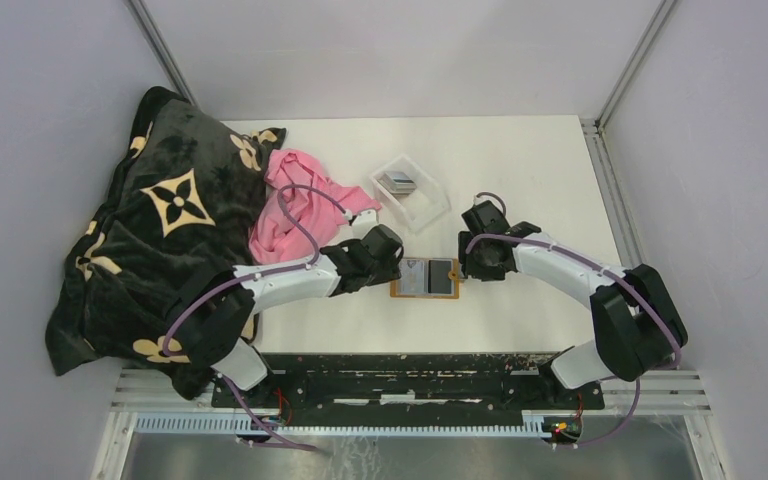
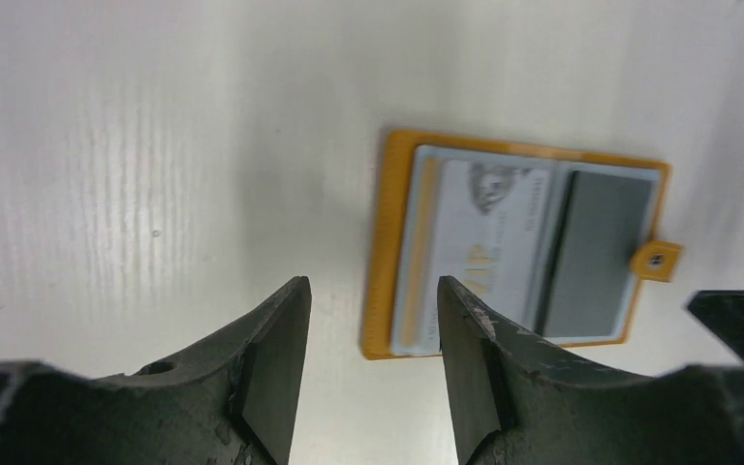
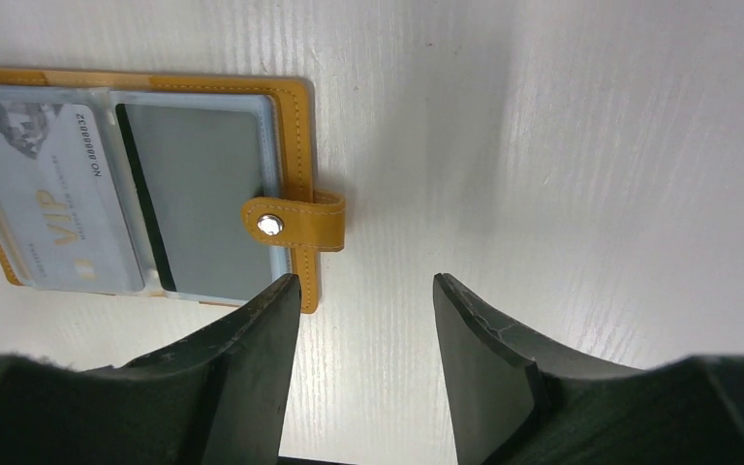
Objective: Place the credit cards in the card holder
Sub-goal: Close the card holder at the center of the board.
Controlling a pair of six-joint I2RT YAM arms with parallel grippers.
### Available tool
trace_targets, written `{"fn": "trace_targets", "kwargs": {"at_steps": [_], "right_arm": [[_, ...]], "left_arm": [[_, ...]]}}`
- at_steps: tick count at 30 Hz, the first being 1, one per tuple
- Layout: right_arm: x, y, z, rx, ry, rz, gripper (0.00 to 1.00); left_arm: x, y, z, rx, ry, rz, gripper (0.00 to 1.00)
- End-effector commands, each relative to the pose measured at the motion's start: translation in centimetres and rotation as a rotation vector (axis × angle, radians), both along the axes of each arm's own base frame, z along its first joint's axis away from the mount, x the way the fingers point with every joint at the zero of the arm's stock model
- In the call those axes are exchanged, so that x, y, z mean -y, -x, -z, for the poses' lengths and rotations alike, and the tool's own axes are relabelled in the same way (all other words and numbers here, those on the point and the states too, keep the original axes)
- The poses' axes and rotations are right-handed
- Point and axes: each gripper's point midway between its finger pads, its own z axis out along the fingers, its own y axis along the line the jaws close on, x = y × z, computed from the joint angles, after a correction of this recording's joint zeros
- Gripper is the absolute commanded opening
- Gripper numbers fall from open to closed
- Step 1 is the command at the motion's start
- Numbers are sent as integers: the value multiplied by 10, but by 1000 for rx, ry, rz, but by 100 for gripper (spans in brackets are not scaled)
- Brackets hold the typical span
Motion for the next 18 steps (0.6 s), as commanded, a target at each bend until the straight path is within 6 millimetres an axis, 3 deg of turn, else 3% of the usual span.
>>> {"fn": "trace_targets", "kwargs": {"at_steps": [1, 18], "right_arm": [[-7, -4, -11, 50, -36, -24, 60], [-21, -15, -14, 46, -14, -62, 63]], "left_arm": [[1, -9, -6, 64, 119, -49, 59], [15, 2, 24, -10, 319, 44, 59]]}}
